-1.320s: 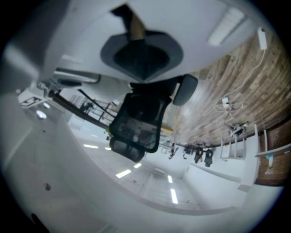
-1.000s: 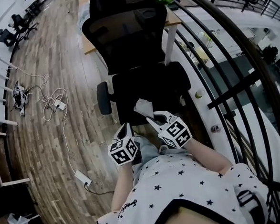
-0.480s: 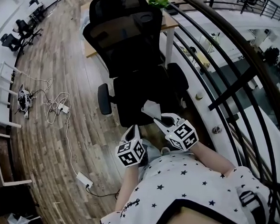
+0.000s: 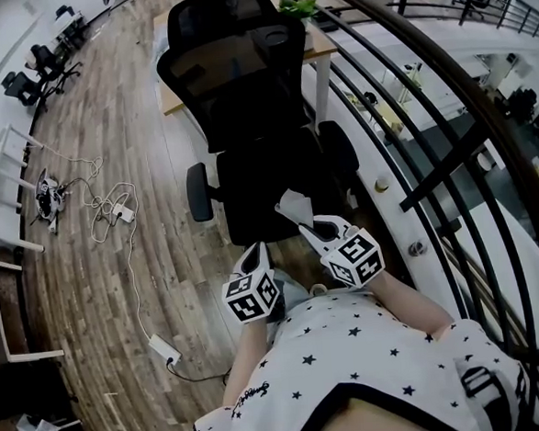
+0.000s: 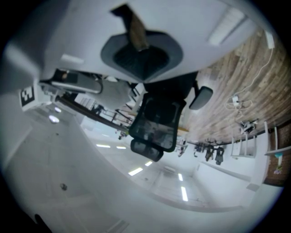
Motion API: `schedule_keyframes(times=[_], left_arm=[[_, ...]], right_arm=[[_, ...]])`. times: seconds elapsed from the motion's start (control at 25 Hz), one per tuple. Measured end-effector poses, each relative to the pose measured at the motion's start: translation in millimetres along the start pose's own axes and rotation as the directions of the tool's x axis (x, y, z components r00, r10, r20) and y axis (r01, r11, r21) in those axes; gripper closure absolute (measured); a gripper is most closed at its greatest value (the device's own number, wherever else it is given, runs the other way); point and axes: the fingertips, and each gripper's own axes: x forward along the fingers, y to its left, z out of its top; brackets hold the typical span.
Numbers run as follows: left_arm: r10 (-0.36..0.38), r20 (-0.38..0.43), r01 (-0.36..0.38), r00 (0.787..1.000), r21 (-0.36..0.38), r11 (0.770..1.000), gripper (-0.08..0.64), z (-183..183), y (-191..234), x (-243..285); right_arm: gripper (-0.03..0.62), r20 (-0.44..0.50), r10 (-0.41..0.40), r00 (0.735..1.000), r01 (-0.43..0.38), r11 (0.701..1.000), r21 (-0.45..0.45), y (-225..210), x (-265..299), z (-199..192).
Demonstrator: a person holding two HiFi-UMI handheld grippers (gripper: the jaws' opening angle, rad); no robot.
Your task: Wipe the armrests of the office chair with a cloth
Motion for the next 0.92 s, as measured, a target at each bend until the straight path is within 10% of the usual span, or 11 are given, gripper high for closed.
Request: schedule_keyframes(times=[0.92], left_arm=[[0.008,-0.001,-0.008,1.000,0.005,1.000,0.554,-0.8,1.4,-0.8]], right_arm=[[0.563,0.012,-0.006,1.000,0.007,1.000,-0.012,-1.5,-0.4,-1.9]])
